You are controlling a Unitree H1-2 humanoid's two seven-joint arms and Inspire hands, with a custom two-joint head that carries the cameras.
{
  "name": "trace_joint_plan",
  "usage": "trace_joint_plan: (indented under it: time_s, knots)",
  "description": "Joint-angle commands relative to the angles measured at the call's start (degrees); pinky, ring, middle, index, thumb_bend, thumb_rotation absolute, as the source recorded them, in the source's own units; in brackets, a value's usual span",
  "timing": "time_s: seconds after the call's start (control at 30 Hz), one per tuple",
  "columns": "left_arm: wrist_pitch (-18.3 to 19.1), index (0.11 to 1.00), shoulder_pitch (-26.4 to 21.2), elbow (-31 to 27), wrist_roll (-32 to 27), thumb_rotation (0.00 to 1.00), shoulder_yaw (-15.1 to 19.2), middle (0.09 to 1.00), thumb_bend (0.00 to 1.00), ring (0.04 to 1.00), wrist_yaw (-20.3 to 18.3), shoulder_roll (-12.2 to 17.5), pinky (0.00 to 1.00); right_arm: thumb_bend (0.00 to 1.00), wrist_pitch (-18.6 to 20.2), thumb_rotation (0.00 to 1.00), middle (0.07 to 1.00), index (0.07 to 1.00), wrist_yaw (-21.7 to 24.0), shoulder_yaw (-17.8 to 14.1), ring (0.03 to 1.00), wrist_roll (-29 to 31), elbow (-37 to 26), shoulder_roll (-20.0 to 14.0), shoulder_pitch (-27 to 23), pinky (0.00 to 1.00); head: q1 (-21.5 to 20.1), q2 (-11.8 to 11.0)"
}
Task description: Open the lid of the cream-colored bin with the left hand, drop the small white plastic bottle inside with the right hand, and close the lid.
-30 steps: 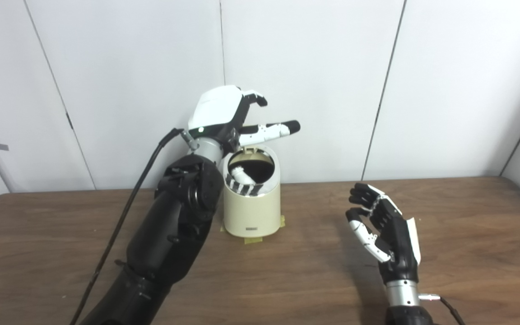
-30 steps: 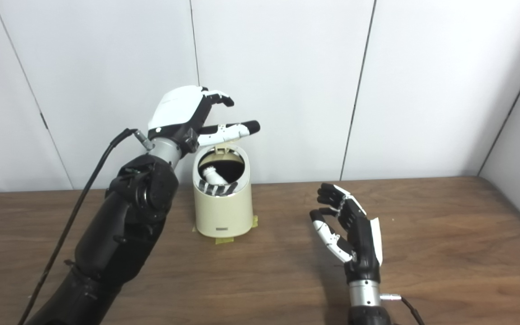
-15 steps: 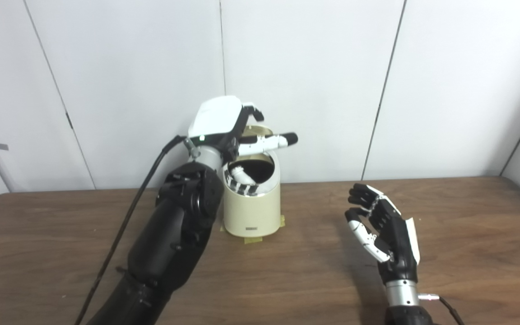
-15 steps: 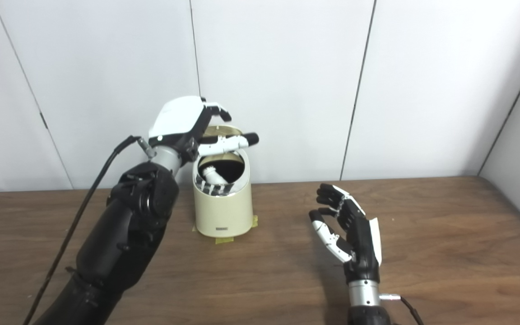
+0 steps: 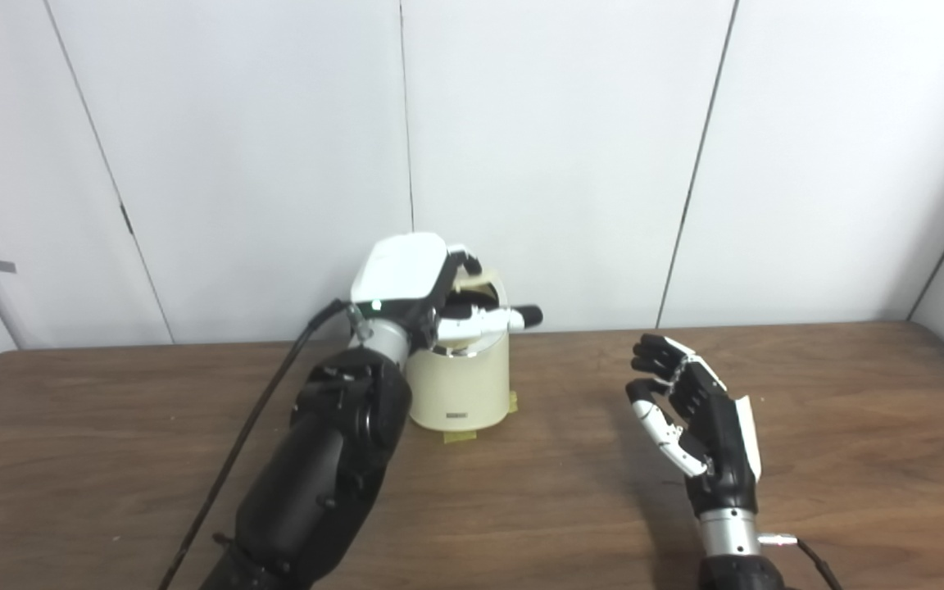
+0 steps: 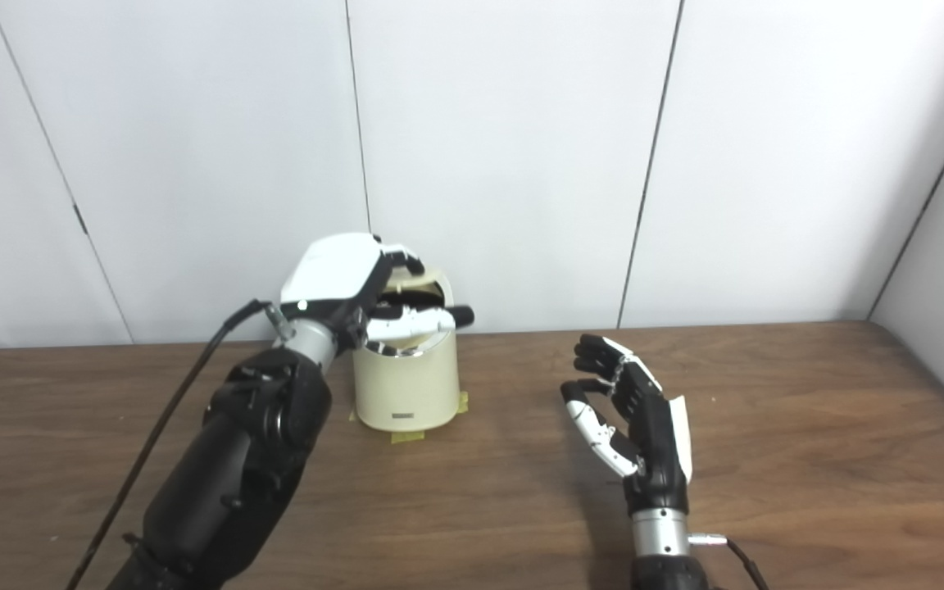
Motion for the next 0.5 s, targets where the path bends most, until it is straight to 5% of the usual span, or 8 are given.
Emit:
trace_joint_plan:
  time_s: [0.0,0.47]
  knots:
    - [-0.5,0.778,-1.9,-2.5,1.3,1.0,-0.3,0.814,1.0,0.949,0.3,0.3,1.0,0.21,-0.8,0.33,0.725,0.713,-0.4,0.2,0.714,-0.2,0.7,2.0,0.2,0.62,-0.1,0.1]
    - [-0.9,0.781,2.0,-3.0,3.6,1.0,-2.2,0.814,0.97,0.926,-0.2,0.5,1.0,0.21,-0.3,0.32,0.725,0.71,-0.1,0.1,0.713,0.5,0.1,2.0,0.1,0.62,-0.4,0.6]
